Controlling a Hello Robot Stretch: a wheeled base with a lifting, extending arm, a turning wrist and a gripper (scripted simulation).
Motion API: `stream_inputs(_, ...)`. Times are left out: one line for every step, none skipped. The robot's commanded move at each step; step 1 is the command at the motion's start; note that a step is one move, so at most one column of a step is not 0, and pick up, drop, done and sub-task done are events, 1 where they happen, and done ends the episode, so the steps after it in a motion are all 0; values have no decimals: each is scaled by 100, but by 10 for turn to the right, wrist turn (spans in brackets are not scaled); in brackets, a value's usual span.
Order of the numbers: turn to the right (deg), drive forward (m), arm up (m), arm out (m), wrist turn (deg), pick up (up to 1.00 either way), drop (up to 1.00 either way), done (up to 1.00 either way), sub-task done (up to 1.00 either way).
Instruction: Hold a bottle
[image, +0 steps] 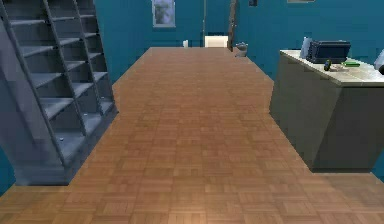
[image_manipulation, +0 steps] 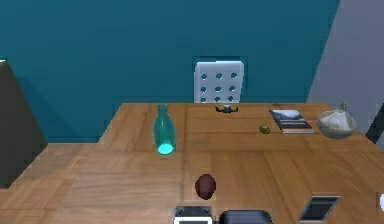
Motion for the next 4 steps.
stream_inputs(0, 0, 0, 46, 0, 0, 0, 0, 0)
stream_inputs(0, 0, 0, 0, 450, 0, 0, 0, 0)
stream_inputs(0, 0, 0, 0, 450, 0, 0, 0, 0)
stream_inputs(0, 0, 0, 0, 450, 0, 0, 0, 0)
